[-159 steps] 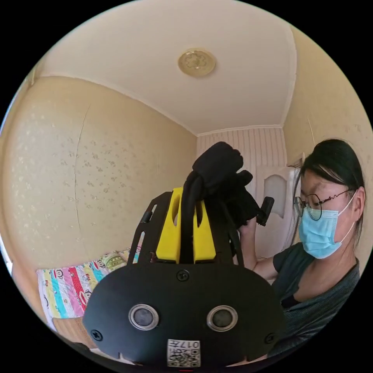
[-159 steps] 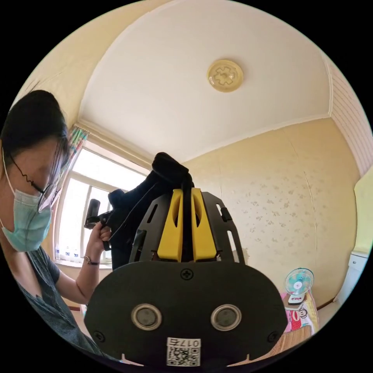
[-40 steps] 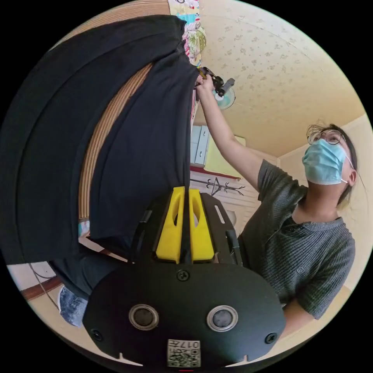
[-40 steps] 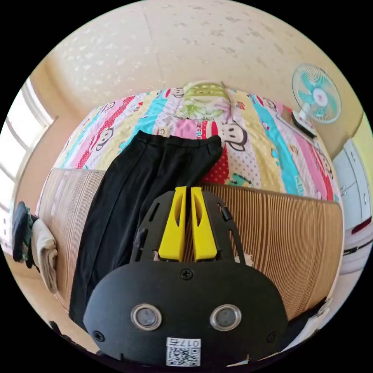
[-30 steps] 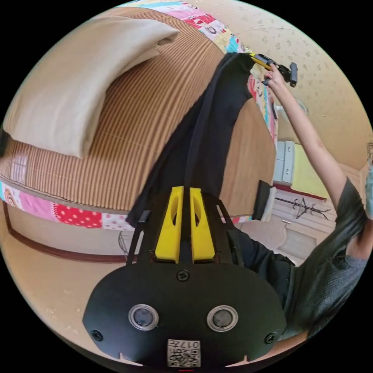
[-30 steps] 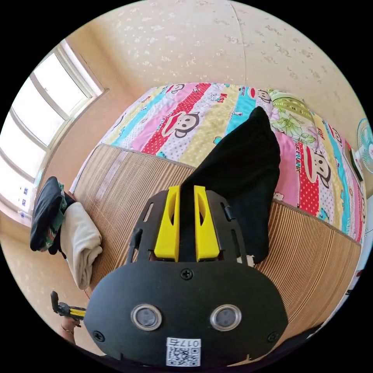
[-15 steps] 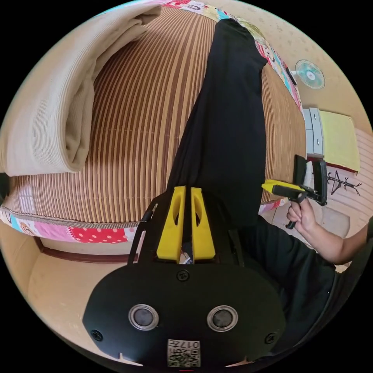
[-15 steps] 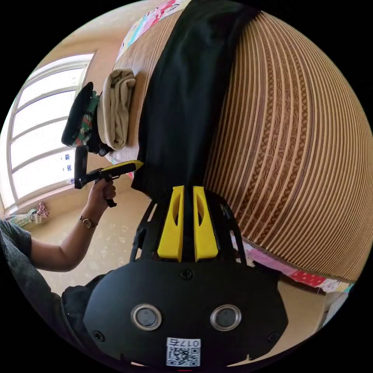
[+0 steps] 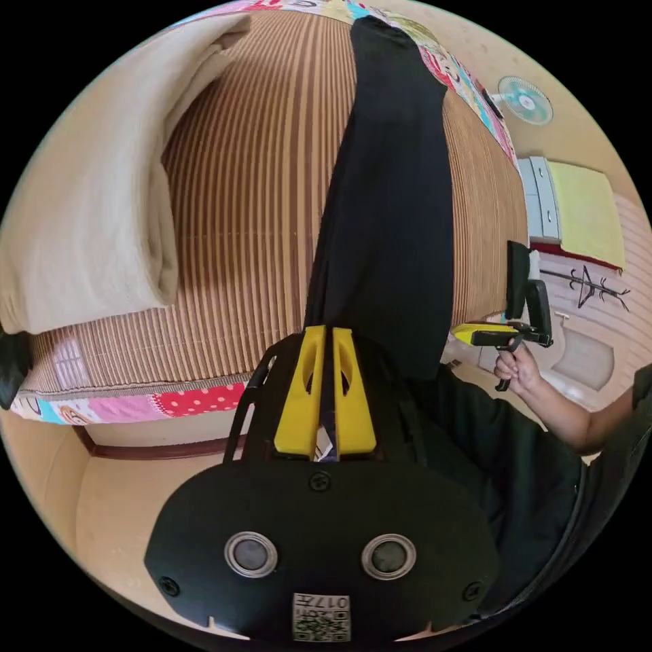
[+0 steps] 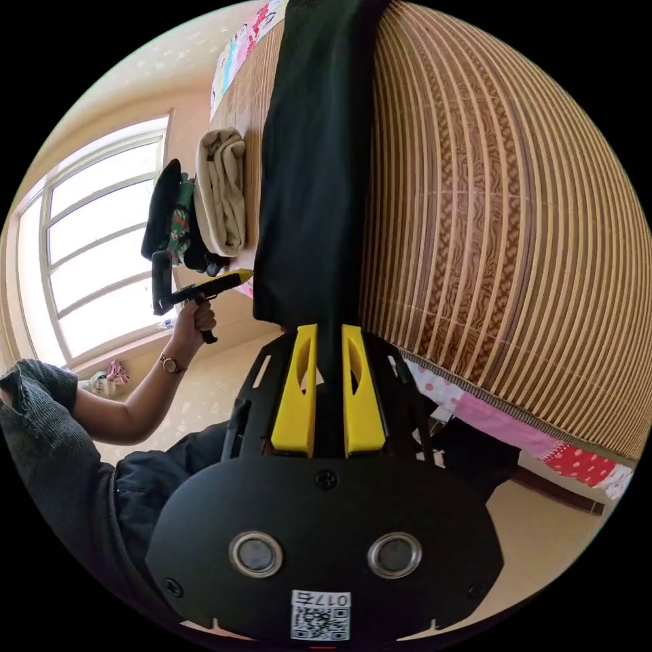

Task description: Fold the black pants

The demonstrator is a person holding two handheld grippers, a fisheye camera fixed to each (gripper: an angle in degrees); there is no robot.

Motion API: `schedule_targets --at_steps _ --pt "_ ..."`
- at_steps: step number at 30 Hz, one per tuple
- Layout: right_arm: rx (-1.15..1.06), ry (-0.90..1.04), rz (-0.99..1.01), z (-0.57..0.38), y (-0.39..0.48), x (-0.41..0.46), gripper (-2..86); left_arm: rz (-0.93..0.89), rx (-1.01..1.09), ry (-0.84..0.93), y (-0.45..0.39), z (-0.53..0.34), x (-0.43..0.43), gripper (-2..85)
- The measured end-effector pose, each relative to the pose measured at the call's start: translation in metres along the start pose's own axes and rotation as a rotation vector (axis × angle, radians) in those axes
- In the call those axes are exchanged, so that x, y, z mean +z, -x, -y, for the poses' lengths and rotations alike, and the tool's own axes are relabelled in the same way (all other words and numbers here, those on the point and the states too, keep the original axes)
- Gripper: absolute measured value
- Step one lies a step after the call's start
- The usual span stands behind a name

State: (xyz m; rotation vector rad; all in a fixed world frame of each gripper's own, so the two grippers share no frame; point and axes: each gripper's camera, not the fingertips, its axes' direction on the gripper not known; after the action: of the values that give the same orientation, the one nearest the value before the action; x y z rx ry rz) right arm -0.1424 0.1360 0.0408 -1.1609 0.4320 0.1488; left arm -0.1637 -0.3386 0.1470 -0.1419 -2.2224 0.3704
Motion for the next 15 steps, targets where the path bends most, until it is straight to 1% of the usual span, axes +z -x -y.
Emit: schedule_targets --at_steps 1,2,3,5,6,7,8,10,11,12,14,15 --pt "0.014 -0.087 -0.007 0.002 -0.004 -0.014 8.2 0.010 -0.018 -0.071 0.002 0.000 -0.009 6.2" --pt "0.018 -0.145 -0.002 0.008 -0.009 -0.024 9.6 0.007 -0.022 -0.101 0.003 0.001 -0.012 7.1" --pt "0.019 -0.164 0.006 0.013 -0.012 -0.027 10.1 -0.005 -0.022 -0.139 0.004 0.006 -0.015 8.6" --pt "-0.010 -0.203 0.034 0.036 -0.018 -0.028 11.1 -0.020 0.005 -0.144 0.001 0.018 -0.009 10.0" --pt "-0.017 -0.204 0.037 0.042 -0.018 -0.026 11.1 -0.018 0.033 -0.107 -0.002 0.029 0.003 10.4" --pt "-0.043 -0.186 0.044 0.056 -0.016 -0.019 10.5 0.008 0.049 -0.042 -0.005 0.038 0.018 10.3" --pt "-0.075 -0.137 0.040 0.070 -0.012 -0.007 9.1 0.030 0.057 -0.018 -0.008 0.041 0.024 10.3" --pt "-0.080 -0.058 0.005 0.086 -0.008 0.013 6.4 0.138 0.094 -0.047 -0.022 0.034 0.028 7.6" --pt "-0.072 -0.036 -0.018 0.090 -0.006 0.017 5.2 0.157 0.089 -0.043 -0.025 0.030 0.030 6.7" --pt "-0.085 -0.023 -0.022 0.091 -0.004 0.017 5.0 0.155 0.057 -0.030 -0.031 0.020 0.038 5.5" --pt "-0.161 0.021 0.019 0.075 0.005 0.003 4.4 0.091 0.023 -0.055 -0.041 -0.001 0.048 4.9" --pt "-0.179 0.026 0.027 0.067 0.006 -0.003 4.3 0.006 0.018 -0.035 -0.049 -0.012 0.061 4.8"
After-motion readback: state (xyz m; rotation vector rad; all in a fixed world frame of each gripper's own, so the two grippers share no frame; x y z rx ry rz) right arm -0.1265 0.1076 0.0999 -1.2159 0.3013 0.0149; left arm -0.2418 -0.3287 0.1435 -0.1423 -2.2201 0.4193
